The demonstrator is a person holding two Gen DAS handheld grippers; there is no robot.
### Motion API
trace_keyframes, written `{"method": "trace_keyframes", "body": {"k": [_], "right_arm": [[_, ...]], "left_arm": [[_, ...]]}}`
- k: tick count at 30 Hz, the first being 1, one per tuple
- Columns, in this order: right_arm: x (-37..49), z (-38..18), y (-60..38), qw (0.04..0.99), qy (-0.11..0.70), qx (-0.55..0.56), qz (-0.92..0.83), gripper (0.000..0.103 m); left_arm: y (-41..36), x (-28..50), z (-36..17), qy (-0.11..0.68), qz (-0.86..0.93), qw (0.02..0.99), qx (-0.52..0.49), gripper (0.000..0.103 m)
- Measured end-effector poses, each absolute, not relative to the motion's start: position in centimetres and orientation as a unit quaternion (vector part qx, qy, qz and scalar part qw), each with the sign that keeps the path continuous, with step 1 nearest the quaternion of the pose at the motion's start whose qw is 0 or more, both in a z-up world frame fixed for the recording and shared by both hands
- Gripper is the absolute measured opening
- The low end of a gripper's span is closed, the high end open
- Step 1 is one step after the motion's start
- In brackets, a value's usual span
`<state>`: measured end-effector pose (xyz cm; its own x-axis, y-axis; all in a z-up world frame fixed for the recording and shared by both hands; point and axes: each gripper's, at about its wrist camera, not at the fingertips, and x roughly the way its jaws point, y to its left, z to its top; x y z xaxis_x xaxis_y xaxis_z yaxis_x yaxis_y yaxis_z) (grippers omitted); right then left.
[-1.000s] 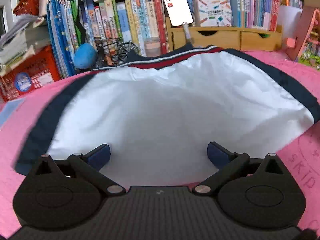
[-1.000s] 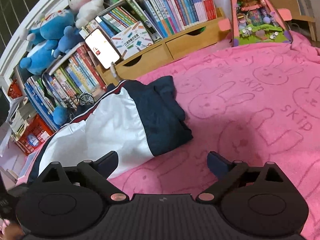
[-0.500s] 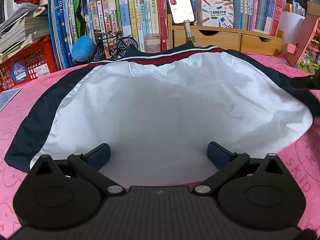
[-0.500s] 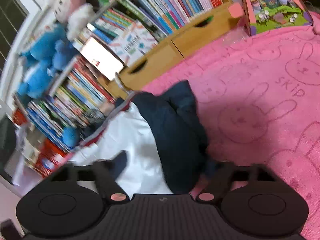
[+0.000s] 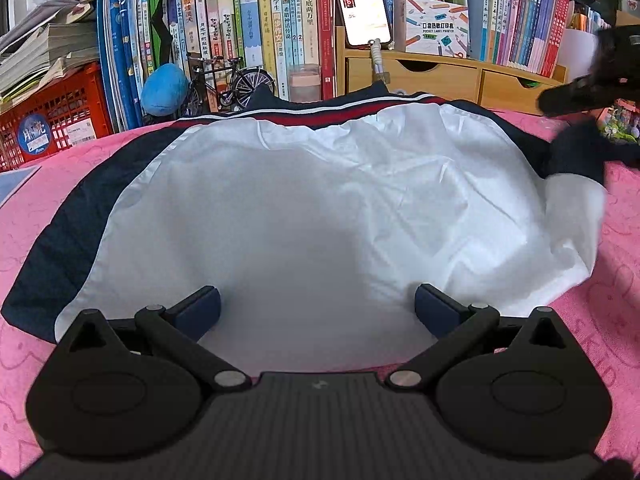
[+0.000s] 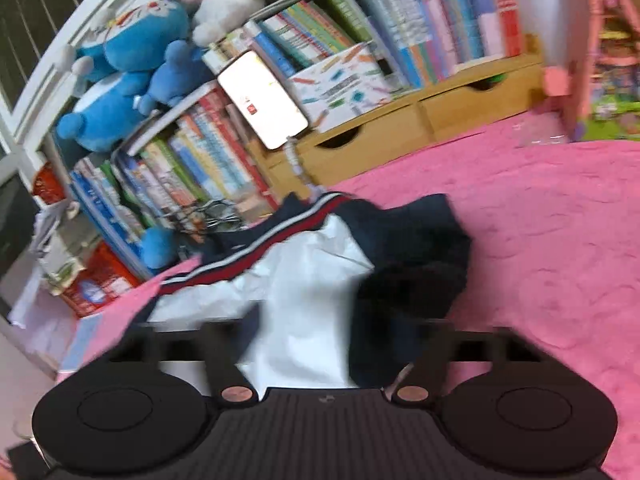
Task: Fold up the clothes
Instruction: 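Grasp the navy jacket edge with the right gripper and lift it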
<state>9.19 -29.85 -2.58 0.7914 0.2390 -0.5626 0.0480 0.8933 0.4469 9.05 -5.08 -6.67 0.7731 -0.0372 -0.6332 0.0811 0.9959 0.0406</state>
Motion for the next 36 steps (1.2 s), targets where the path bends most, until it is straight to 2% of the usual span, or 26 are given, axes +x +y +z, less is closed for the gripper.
{"method": "trace_keyframes", "body": {"k": [4, 10, 13, 15, 16, 17, 18, 19, 25, 29, 33, 36], "right_arm": [[5.5, -5.2, -31.6, 0.923, 0.326, 0.206, -0.017, 0.087], [2.1, -8.5, -33.4, 0.897, 0.322, 0.302, 0.009, 0.088], [3.9, -9.0, -32.9, 0.897, 0.307, 0.317, 0.026, 0.087], [6.0, -9.6, -33.3, 0.881, 0.313, 0.354, 0.033, 0.078], [7.3, -10.0, -33.6, 0.870, 0.319, 0.375, 0.036, 0.062], [8.5, -10.4, -34.0, 0.858, 0.325, 0.396, 0.038, 0.034], [9.7, -10.7, -34.3, 0.846, 0.331, 0.416, 0.041, 0.023], [10.6, -10.7, -34.3, 0.839, 0.334, 0.427, 0.048, 0.020], [12.7, -3.1, -29.6, 0.875, 0.307, 0.337, 0.164, 0.020], [15.0, 1.1, -20.6, 0.869, 0.338, 0.231, 0.276, 0.020], [16.9, 0.6, -8.5, 0.839, 0.412, 0.053, 0.352, 0.021], [17.1, -0.9, -2.7, 0.795, 0.454, -0.055, 0.399, 0.030]], "left_arm": [[-4.9, 9.1, -6.7, 0.336, -0.033, 0.941, 0.032, 0.103], [-4.9, 9.1, -6.7, 0.336, -0.035, 0.941, 0.032, 0.103], [-4.9, 9.1, -6.7, 0.336, -0.035, 0.941, 0.032, 0.103], [-4.9, 9.1, -6.8, 0.335, -0.035, 0.941, 0.033, 0.103], [-4.9, 9.1, -6.8, 0.335, -0.035, 0.941, 0.033, 0.103], [-4.8, 9.1, -6.8, 0.335, -0.036, 0.941, 0.033, 0.103], [-4.8, 9.1, -6.8, 0.335, -0.036, 0.941, 0.033, 0.103], [-4.8, 9.1, -6.8, 0.335, -0.036, 0.941, 0.033, 0.103], [-5.0, 9.2, -6.8, 0.335, -0.036, 0.941, 0.032, 0.103], [-5.0, 9.2, -6.8, 0.334, -0.036, 0.942, 0.025, 0.103], [-4.6, 9.1, -6.7, 0.333, -0.037, 0.942, 0.009, 0.103], [-3.3, 8.8, -6.6, 0.323, -0.048, 0.945, -0.029, 0.103]]}}
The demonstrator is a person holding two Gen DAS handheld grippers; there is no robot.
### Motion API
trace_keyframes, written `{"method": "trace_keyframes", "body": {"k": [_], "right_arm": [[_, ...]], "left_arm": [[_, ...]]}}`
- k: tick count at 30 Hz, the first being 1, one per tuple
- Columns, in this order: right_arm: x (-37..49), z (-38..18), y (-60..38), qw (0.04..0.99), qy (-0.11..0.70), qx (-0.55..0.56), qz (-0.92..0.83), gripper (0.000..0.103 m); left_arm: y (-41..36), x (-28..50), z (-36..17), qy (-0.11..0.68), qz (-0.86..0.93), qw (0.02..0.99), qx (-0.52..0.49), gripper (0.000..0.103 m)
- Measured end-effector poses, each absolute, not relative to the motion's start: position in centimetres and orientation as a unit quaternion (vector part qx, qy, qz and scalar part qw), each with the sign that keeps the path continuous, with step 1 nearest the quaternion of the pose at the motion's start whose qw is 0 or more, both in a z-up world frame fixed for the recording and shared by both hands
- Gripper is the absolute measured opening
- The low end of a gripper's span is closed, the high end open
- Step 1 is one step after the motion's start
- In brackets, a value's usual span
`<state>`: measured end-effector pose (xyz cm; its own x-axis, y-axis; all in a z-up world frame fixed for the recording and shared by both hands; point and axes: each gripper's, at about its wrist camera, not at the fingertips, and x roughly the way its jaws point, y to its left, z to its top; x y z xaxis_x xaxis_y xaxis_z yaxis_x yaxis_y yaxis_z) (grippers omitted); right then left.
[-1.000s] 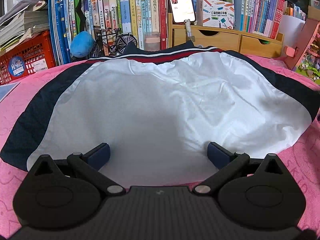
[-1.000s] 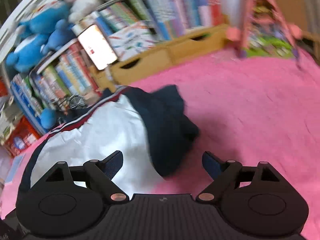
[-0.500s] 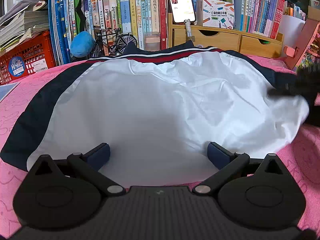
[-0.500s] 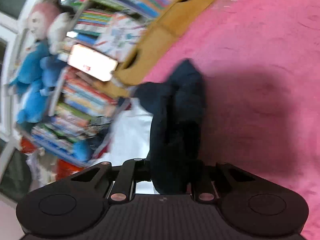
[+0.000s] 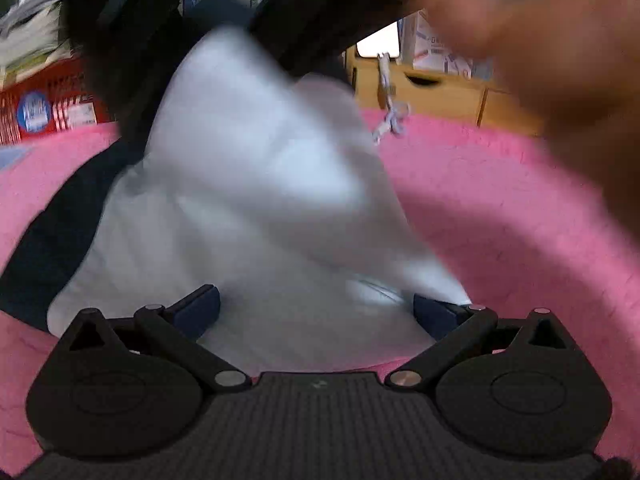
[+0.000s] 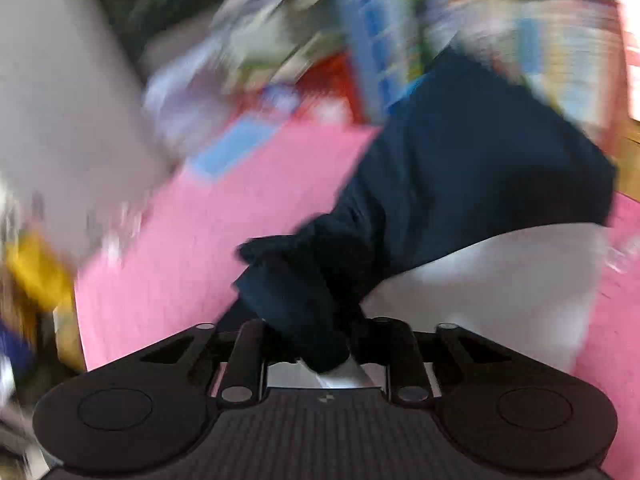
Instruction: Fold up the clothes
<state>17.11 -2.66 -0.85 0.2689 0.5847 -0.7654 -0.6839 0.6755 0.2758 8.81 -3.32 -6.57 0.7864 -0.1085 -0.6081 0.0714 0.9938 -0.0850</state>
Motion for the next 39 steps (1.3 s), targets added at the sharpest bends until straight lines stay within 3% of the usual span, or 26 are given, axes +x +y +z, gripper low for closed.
{"method": "trace_keyframes", "body": {"k": [3, 4, 5, 12, 16, 25, 31, 39], "right_arm": [[16.5, -0.4, -0.7, 0.778, 0.448, -0.109, 0.427, 0.063], [16.3, 0.1, -0.8, 0.785, 0.432, -0.116, 0.429, 0.082], [16.0, 0.6, -1.3, 0.791, 0.418, -0.122, 0.431, 0.092], [15.0, 3.1, -8.2, 0.852, 0.349, -0.103, 0.376, 0.094], [13.1, 3.5, -14.6, 0.891, 0.312, -0.053, 0.325, 0.102], [6.4, -1.9, -23.1, 0.934, 0.269, 0.037, 0.230, 0.103], [2.9, -5.3, -18.8, 0.930, 0.269, -0.058, 0.242, 0.103], [3.1, -7.8, -13.3, 0.932, 0.273, -0.129, 0.200, 0.103]], "left_arm": [[-4.1, 8.9, -6.6, 0.328, -0.040, 0.944, -0.005, 0.103], [-4.1, 8.9, -6.6, 0.328, -0.040, 0.944, -0.004, 0.103], [-4.1, 8.9, -6.6, 0.328, -0.040, 0.944, -0.004, 0.103], [-3.9, 8.8, -6.5, 0.327, -0.042, 0.944, -0.007, 0.103], [-2.2, 8.6, -6.4, 0.316, -0.059, 0.946, -0.045, 0.103], [3.6, 4.6, -5.6, 0.293, -0.070, 0.944, -0.139, 0.103], [8.2, 3.9, -4.6, 0.286, -0.055, 0.923, -0.252, 0.103], [6.9, 5.7, -3.8, 0.257, -0.122, 0.921, -0.268, 0.103]]}}
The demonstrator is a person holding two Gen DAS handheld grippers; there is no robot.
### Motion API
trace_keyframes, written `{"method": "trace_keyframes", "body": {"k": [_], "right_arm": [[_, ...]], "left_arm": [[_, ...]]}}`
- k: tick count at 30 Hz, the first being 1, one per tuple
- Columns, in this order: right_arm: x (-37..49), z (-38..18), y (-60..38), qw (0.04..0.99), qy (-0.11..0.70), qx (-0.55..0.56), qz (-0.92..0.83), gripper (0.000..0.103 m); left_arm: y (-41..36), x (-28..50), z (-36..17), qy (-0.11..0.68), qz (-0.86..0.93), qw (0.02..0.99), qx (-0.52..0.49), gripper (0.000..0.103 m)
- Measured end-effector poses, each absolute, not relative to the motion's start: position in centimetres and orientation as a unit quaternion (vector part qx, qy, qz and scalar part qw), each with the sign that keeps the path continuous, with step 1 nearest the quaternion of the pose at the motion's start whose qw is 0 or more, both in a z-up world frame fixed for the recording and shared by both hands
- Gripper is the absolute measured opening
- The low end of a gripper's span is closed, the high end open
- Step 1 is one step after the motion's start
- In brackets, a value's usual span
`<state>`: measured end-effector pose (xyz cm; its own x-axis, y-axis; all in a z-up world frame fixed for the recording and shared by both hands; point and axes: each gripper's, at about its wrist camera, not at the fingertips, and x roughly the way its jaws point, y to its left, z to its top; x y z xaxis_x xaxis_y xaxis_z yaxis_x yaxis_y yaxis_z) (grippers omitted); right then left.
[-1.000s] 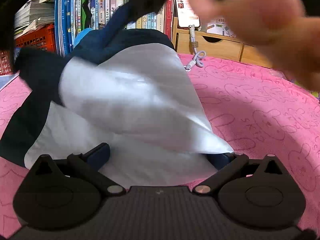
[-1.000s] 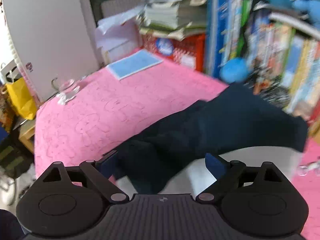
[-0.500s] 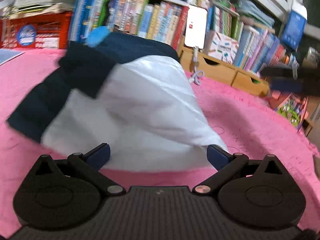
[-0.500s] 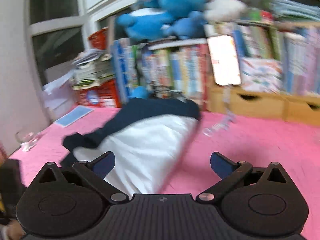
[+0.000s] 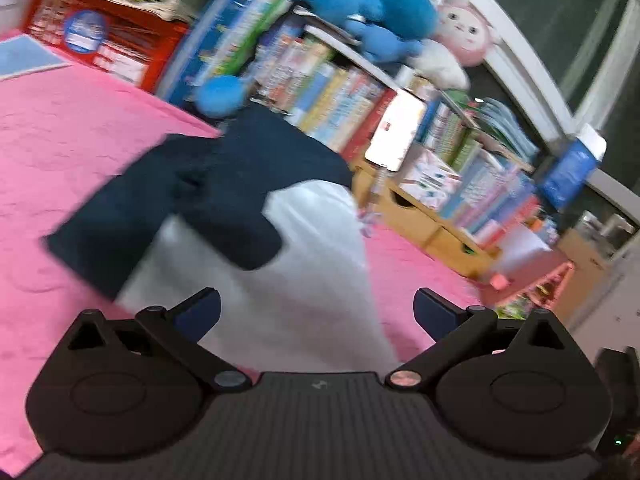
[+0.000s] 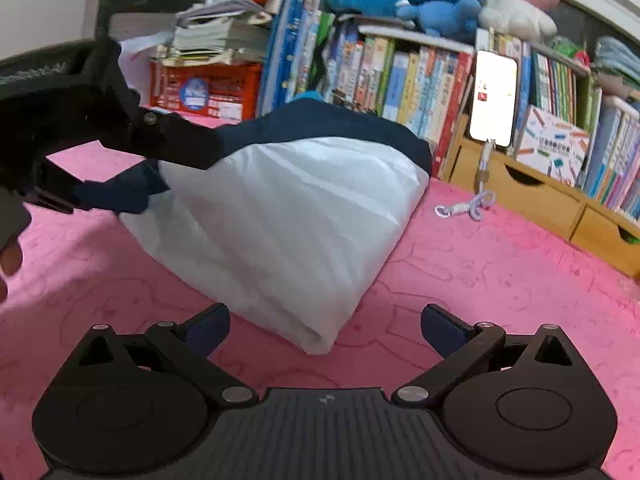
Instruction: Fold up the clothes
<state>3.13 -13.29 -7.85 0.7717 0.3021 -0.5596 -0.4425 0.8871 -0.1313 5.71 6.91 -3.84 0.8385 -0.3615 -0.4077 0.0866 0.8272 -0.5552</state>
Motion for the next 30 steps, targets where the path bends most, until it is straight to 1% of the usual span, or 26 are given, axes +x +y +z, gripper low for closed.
{"method": "trace_keyframes", "body": {"k": [4, 7, 8, 9, 11, 12, 13, 15, 16, 17, 18, 19, 20, 21, 22, 23, 24, 27, 30], "right_arm": [[3.8, -8.3, -13.2, 0.939, 0.274, -0.114, 0.176, 0.103], [4.0, -8.7, -13.2, 0.940, 0.281, -0.108, 0.162, 0.103], [4.1, -8.7, -13.1, 0.940, 0.282, -0.110, 0.157, 0.103], [4.1, -8.7, -13.0, 0.940, 0.282, -0.112, 0.155, 0.103], [4.1, -8.7, -12.8, 0.940, 0.282, -0.120, 0.149, 0.103], [4.1, -8.7, -12.6, 0.940, 0.281, -0.125, 0.146, 0.103], [4.1, -8.8, -12.5, 0.940, 0.281, -0.128, 0.144, 0.103], [4.0, -8.8, -12.3, 0.940, 0.280, -0.133, 0.140, 0.103], [4.0, -8.8, -12.2, 0.941, 0.279, -0.135, 0.137, 0.103], [4.0, -8.8, -12.2, 0.941, 0.279, -0.136, 0.135, 0.103], [4.0, -8.7, -12.2, 0.941, 0.279, -0.137, 0.133, 0.103], [4.0, -8.7, -12.1, 0.942, 0.279, -0.137, 0.131, 0.103], [3.9, -8.6, -12.1, 0.942, 0.277, -0.138, 0.128, 0.103], [3.8, -8.6, -12.1, 0.944, 0.273, -0.139, 0.123, 0.103], [3.7, -8.4, -12.1, 0.946, 0.267, -0.140, 0.117, 0.103], [3.4, -8.3, -12.0, 0.949, 0.258, -0.143, 0.112, 0.103], [3.2, -8.1, -11.8, 0.951, 0.249, -0.149, 0.110, 0.103], [2.9, -8.0, -10.4, 0.950, 0.226, -0.188, 0.103, 0.103], [2.9, -8.3, -8.8, 0.946, 0.212, -0.222, 0.102, 0.103]], "left_arm": [[7.4, 8.3, -5.6, 0.281, -0.100, 0.903, -0.309, 0.103], [8.7, 9.2, -6.5, 0.266, -0.091, 0.888, -0.365, 0.094], [9.1, 9.3, -6.4, 0.256, -0.090, 0.885, -0.379, 0.078], [9.3, 9.4, -6.3, 0.246, -0.089, 0.884, -0.386, 0.052], [9.8, 9.4, -5.9, 0.227, -0.089, 0.886, -0.394, 0.033], [10.1, 9.2, -5.8, 0.215, -0.090, 0.888, -0.395, 0.028], [10.2, 8.7, -5.7, 0.201, -0.092, 0.891, -0.396, 0.026], [10.1, 8.0, -5.7, 0.182, -0.096, 0.897, -0.392, 0.026], [9.9, 7.9, -5.6, 0.180, -0.101, 0.900, -0.384, 0.029], [9.6, 8.3, -5.7, 0.188, -0.102, 0.901, -0.378, 0.049], [9.4, 9.0, -5.9, 0.206, -0.099, 0.898, -0.375, 0.078], [9.3, 9.7, -6.1, 0.216, -0.088, 0.896, -0.378, 0.082], [9.2, 10.4, -6.3, 0.225, -0.077, 0.893, -0.382, 0.063], [9.4, 10.8, -6.2, 0.228, -0.064, 0.893, -0.382, 0.026], [9.9, 10.8, -6.0, 0.225, -0.058, 0.894, -0.382, 0.017], [10.3, 10.9, -5.7, 0.222, -0.052, 0.895, -0.382, 0.011], [10.9, 10.5, -5.4, 0.214, -0.047, 0.900, -0.377, 0.009], [12.6, 9.1, -4.5, 0.186, -0.029, 0.917, -0.352, 0.009], [13.9, 8.4, -4.2, 0.180, -0.027, 0.929, -0.322, 0.009]]}}
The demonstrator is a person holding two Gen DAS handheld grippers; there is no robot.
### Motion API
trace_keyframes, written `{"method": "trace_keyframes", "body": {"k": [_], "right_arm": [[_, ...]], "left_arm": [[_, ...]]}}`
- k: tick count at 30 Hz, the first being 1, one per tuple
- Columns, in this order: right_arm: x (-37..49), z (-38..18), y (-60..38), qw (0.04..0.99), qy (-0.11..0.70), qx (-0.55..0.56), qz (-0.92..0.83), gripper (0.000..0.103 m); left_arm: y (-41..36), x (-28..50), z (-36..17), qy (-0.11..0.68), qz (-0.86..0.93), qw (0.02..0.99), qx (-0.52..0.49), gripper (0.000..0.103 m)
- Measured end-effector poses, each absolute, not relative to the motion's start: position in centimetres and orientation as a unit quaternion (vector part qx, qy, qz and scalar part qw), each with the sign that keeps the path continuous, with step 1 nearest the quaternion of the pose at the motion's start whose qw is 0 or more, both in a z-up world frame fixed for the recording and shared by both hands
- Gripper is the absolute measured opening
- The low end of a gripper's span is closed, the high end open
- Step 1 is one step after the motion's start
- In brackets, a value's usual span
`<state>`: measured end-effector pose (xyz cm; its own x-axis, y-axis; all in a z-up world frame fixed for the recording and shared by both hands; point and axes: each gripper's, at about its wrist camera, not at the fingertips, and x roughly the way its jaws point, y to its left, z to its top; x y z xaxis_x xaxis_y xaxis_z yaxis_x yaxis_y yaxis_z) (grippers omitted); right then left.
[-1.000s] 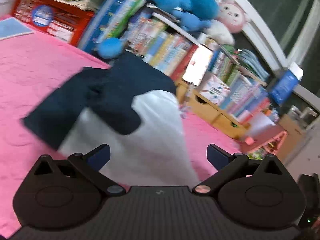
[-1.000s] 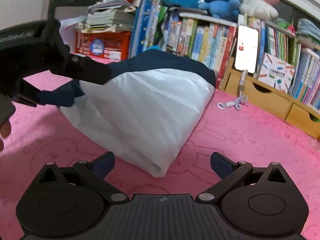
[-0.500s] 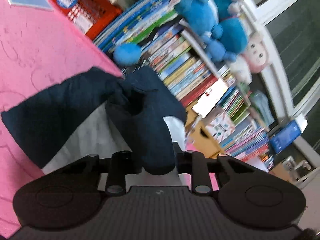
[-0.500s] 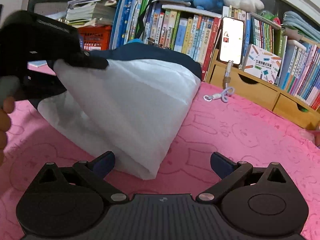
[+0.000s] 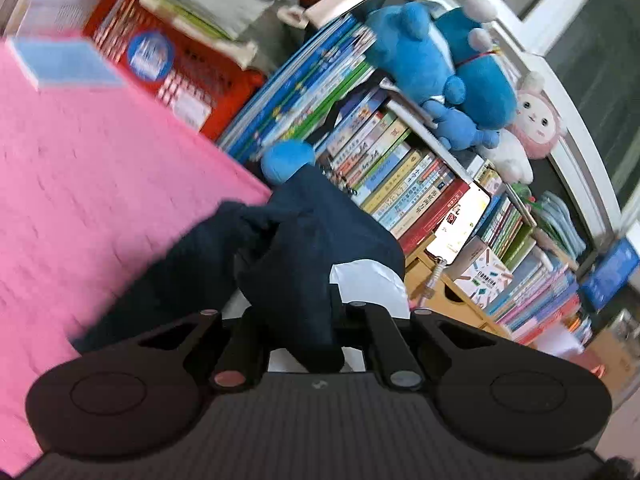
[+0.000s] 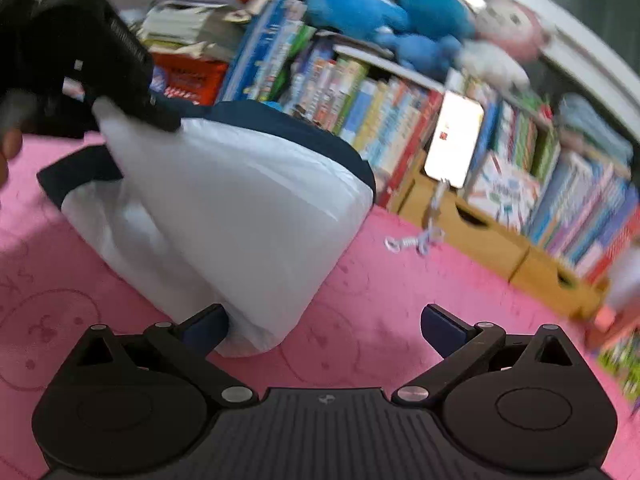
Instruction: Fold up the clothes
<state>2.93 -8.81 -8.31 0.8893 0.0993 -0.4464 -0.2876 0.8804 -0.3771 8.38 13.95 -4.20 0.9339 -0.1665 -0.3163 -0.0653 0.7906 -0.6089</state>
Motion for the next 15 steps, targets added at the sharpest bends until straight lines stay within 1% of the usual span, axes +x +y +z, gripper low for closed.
{"method": "trace_keyframes", "body": {"k": [2, 4, 10, 15], "right_arm": [[3.1, -8.6, -7.9, 0.943, 0.208, -0.240, 0.103, 0.103], [3.7, -8.9, -7.9, 0.940, 0.224, -0.236, 0.104, 0.103], [4.8, -8.6, -9.5, 0.942, 0.257, -0.180, 0.115, 0.103], [4.3, -8.4, -9.8, 0.948, 0.245, -0.175, 0.105, 0.102]], "left_arm": [[14.8, 8.1, -4.6, 0.187, -0.023, 0.932, -0.309, 0.009], [15.5, 8.0, -5.3, 0.194, -0.020, 0.936, -0.291, 0.010], [16.3, 7.3, -5.9, 0.216, -0.021, 0.950, -0.224, 0.015], [16.4, 6.9, -6.1, 0.231, -0.014, 0.955, -0.183, 0.017]]}}
